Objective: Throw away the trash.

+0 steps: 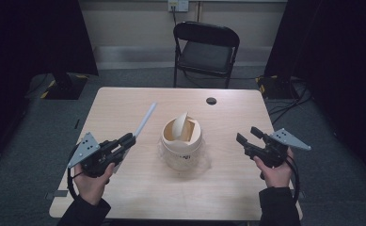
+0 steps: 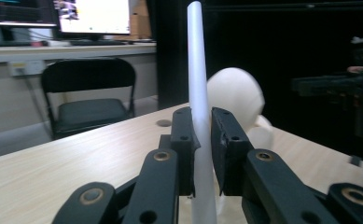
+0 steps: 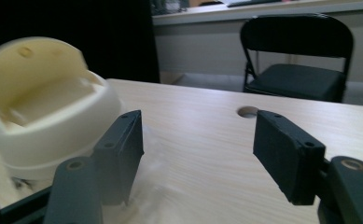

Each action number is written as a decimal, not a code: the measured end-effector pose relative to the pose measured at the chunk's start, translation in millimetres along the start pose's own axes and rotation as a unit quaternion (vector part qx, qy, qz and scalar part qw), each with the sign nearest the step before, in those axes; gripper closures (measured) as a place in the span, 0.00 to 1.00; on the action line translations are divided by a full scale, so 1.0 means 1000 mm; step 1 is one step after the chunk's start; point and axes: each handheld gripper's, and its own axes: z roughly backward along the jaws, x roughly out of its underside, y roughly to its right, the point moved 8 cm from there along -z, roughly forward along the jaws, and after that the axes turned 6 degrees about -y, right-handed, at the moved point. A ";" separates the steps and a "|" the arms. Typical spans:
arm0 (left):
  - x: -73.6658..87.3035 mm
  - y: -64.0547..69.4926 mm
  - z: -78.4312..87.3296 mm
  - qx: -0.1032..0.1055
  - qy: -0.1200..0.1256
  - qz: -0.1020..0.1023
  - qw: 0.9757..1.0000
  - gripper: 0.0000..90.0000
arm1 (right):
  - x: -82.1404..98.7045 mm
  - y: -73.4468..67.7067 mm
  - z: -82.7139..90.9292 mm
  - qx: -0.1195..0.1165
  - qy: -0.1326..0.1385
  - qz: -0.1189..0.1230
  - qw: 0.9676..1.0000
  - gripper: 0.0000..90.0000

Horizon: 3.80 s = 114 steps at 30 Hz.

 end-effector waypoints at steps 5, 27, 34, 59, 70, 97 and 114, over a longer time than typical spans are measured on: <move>-0.007 0.019 -0.012 0.025 0.005 -0.012 1.000 0.89 | -0.016 -0.025 -0.001 -0.039 0.027 0.004 0.999 0.37; -0.001 0.100 -0.069 0.110 -0.012 -0.051 0.993 0.89 | -0.036 -0.086 0.010 -0.193 0.068 -0.010 0.979 0.47; 0.001 0.118 -0.088 0.125 -0.018 -0.060 0.990 0.89 | -0.036 -0.097 0.010 -0.221 0.069 -0.014 0.973 0.54; 0.045 0.059 -0.036 0.069 -0.079 -0.018 0.994 0.74 | -0.044 -0.096 0.029 -0.268 0.078 -0.027 0.960 0.91; 0.142 -0.029 0.001 -0.041 -0.202 0.060 0.977 0.56 | -0.060 -0.086 0.034 -0.244 0.114 -0.021 0.963 0.91; 0.185 -0.051 0.000 -0.095 -0.302 0.047 0.948 0.38 | -0.128 -0.134 0.009 -0.266 0.175 0.000 0.948 0.91; 0.186 -0.050 -0.002 -0.101 -0.308 0.032 0.945 0.34 | -0.146 -0.158 -0.037 -0.247 0.162 0.028 0.955 0.91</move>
